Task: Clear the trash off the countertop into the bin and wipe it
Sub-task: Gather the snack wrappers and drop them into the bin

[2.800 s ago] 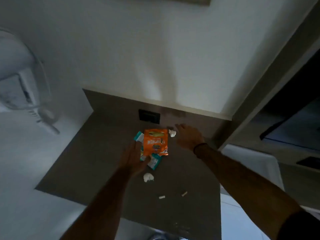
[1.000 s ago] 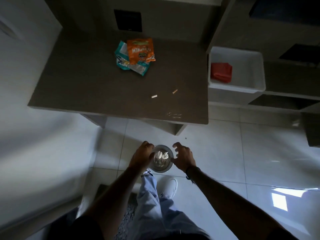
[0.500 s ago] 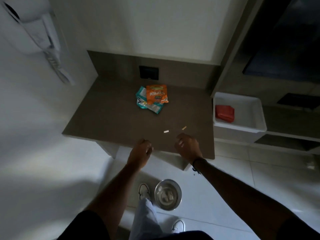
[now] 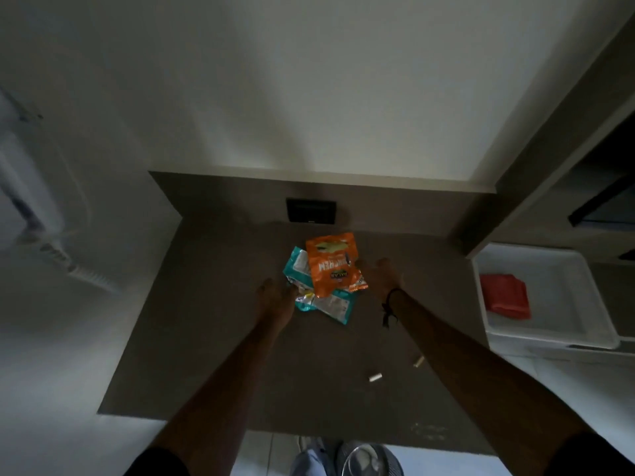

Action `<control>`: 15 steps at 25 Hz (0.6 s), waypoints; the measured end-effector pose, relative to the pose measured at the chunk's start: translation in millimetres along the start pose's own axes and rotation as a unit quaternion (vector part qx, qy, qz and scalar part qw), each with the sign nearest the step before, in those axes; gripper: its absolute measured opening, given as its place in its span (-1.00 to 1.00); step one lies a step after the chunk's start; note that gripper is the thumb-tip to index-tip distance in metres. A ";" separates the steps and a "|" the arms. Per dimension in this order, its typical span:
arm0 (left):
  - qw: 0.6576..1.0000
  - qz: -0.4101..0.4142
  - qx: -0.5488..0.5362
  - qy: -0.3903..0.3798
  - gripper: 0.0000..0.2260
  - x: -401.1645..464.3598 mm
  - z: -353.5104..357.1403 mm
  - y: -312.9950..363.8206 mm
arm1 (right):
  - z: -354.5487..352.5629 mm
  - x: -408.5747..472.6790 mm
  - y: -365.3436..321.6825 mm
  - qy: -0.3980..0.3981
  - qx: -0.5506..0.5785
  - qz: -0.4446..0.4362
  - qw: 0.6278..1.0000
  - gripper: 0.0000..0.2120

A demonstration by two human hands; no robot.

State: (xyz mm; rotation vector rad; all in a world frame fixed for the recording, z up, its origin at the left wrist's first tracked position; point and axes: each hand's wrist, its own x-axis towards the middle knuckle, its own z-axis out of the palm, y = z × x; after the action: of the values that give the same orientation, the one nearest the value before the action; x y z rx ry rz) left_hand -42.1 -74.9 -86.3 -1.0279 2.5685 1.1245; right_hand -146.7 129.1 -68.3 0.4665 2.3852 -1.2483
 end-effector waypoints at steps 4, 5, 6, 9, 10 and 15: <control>1.000 0.025 -0.002 -0.006 -0.67 54.4 -2.7 8.1 | 19.4 40.5 -21.0 -0.028 -0.060 -0.050 0.997 -0.64; 0.999 0.031 0.005 -0.016 -0.71 63.8 -3.3 10.7 | 19.7 46.5 -24.1 -0.039 -0.084 -0.056 0.994 -0.70; 0.999 0.040 0.012 -0.027 -0.77 71.8 -3.3 12.9 | 17.6 51.5 -26.5 -0.058 -0.098 -0.055 0.992 -0.74; 0.998 0.033 0.002 -0.058 -0.87 87.8 -5.9 21.3 | -0.6 59.2 -34.1 -0.122 0.032 -0.012 0.992 -0.92; 0.998 0.029 -0.006 -0.063 -0.86 91.7 -7.2 23.3 | -8.3 60.0 -35.8 -0.148 0.097 0.010 0.984 -0.89; 0.987 -0.039 -0.113 -0.112 -0.78 100.8 -13.3 31.4 | -9.8 51.5 -33.3 -0.282 0.048 0.016 0.958 -0.79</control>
State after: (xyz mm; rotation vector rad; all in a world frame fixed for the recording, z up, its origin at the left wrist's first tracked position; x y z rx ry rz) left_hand -136.6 -122.6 -97.7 -0.9753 2.2469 1.4454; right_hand -208.6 124.5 -65.6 0.1435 1.8357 -1.2769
